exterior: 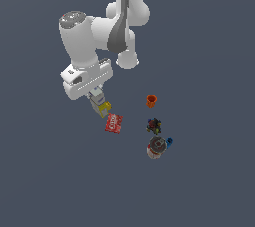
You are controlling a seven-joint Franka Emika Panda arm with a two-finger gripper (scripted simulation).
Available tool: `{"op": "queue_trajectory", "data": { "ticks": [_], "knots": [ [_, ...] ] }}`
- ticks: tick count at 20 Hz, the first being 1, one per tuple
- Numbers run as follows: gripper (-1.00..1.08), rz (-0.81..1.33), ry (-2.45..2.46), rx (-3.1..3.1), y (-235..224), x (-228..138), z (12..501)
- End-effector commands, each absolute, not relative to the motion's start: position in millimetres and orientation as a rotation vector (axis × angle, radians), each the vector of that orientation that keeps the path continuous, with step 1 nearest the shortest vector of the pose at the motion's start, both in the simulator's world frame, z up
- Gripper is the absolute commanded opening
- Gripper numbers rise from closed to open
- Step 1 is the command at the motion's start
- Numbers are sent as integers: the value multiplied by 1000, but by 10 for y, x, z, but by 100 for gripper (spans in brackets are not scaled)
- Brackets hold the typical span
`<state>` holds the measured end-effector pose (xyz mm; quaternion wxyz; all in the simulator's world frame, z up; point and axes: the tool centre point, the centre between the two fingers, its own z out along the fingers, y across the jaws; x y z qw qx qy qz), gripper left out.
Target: Pick up a designated object from a clutter of objects.
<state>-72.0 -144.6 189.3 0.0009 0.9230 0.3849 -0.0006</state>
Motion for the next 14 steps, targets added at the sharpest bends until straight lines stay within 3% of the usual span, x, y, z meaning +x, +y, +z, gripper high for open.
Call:
{"op": "queue_trajectory", "data": {
  "ticks": [1, 14],
  "knots": [
    [-100, -2, 1209, 2896, -1283, -760, 2034],
    [-100, -5, 1207, 2893, -111, -1037, 3036]
  ]
}}
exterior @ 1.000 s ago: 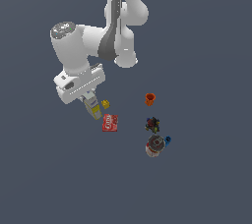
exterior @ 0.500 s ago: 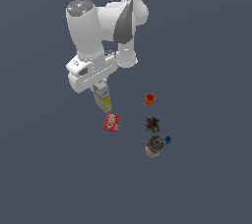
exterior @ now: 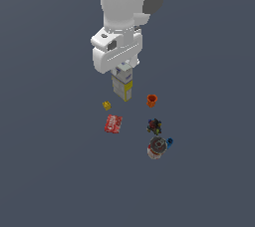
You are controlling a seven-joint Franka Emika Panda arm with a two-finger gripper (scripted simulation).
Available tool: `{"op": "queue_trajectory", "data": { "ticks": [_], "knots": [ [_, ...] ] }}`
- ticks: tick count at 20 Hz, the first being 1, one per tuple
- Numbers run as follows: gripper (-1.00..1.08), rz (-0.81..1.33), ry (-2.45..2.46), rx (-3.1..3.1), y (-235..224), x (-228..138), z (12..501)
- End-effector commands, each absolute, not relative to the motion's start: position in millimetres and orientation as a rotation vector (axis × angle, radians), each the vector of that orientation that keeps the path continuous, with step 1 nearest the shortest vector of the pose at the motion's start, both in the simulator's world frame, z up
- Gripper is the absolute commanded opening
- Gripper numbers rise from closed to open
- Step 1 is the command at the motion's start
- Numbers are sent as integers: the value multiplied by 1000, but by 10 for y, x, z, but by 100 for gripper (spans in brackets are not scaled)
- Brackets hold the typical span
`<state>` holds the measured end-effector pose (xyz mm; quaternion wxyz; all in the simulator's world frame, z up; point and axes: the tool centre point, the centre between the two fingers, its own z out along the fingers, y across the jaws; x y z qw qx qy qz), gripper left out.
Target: Pick up a designated object from a clutter of objects.
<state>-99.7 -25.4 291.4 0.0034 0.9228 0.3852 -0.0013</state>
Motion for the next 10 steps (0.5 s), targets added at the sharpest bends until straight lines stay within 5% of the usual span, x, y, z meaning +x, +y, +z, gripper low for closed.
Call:
{"op": "queue_trajectory", "data": {
  "ticks": [1, 10],
  "knots": [
    [-100, -5, 1207, 2893, -19, -1058, 3115],
    [-100, -3, 1211, 2895, 761, -1210, 3774]
  ]
}}
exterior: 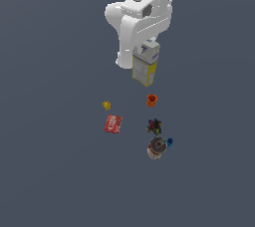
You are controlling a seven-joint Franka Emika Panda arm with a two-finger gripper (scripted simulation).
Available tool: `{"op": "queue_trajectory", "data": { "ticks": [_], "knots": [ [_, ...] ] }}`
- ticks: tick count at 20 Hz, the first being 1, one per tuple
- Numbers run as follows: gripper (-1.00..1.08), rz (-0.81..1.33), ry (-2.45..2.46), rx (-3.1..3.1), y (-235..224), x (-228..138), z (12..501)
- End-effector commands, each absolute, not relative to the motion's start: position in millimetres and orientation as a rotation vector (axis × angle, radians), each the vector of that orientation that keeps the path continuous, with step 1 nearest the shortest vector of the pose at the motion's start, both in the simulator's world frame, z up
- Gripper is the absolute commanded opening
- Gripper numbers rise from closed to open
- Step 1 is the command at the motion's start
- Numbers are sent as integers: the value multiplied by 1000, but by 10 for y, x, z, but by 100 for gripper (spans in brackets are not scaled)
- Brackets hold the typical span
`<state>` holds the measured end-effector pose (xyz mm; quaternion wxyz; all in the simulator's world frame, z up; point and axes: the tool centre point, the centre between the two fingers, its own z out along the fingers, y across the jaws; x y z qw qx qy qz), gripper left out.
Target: Pick up a designated object from a clutter of objects.
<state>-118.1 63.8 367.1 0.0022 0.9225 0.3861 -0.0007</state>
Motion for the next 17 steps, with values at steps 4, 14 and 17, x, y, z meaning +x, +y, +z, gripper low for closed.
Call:
{"op": "queue_trajectory", "data": {
  "ticks": [4, 14, 17],
  "knots": [
    [-100, -2, 1212, 2897, 1007, -1244, 3986],
    [-100, 0, 1212, 2899, 1227, -1256, 4176],
    [-100, 0, 1211, 2899, 1204, -1249, 4159]
  ]
}}
